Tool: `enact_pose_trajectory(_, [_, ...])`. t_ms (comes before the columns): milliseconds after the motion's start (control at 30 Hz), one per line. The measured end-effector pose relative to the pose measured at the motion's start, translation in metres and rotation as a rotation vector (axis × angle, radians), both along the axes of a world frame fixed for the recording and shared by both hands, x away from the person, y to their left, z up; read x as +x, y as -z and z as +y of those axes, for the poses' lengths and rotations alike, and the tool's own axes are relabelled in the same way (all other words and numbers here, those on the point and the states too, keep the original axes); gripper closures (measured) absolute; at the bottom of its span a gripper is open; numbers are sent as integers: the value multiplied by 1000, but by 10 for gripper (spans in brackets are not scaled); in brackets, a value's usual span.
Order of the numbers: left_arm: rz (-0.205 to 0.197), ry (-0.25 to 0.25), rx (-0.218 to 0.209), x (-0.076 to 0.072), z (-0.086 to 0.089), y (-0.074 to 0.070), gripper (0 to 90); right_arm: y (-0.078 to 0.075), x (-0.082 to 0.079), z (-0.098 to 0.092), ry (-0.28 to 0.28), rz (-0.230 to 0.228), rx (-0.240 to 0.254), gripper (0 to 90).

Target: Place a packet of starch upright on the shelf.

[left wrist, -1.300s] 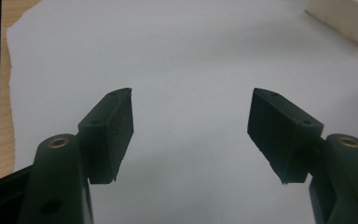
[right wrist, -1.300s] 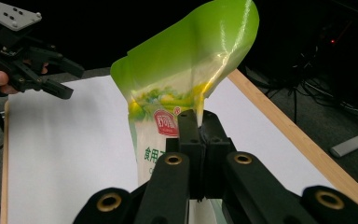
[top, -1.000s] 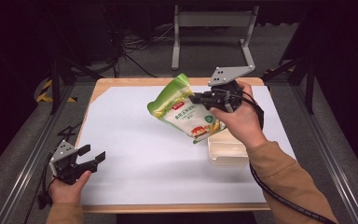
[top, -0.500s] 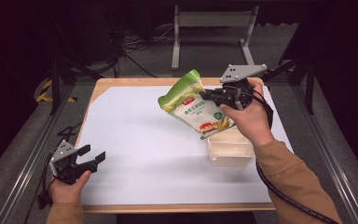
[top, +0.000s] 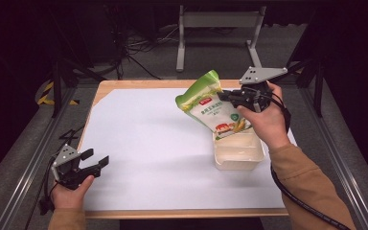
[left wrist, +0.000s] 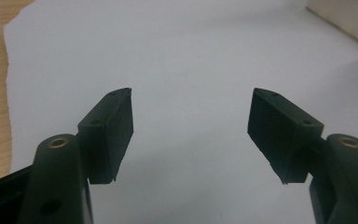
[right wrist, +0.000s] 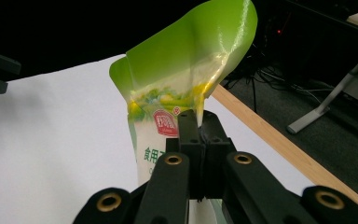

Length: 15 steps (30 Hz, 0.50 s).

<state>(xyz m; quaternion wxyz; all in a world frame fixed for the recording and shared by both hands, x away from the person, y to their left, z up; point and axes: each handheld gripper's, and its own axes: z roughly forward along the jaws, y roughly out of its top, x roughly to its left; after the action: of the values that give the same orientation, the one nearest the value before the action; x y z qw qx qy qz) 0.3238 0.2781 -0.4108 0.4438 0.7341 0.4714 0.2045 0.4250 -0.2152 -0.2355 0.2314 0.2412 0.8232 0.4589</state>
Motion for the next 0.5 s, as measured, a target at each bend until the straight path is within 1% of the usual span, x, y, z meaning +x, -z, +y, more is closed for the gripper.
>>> enact_pose_trajectory(133, [2, -3, -4, 0, 0, 0, 320, 7, 2, -4, 10, 14, 5, 892])
enact_pose_trajectory(500, [1, 0, 1, 0, 0, 0, 319, 22, 3, -6, 11, 36, 13, 892])
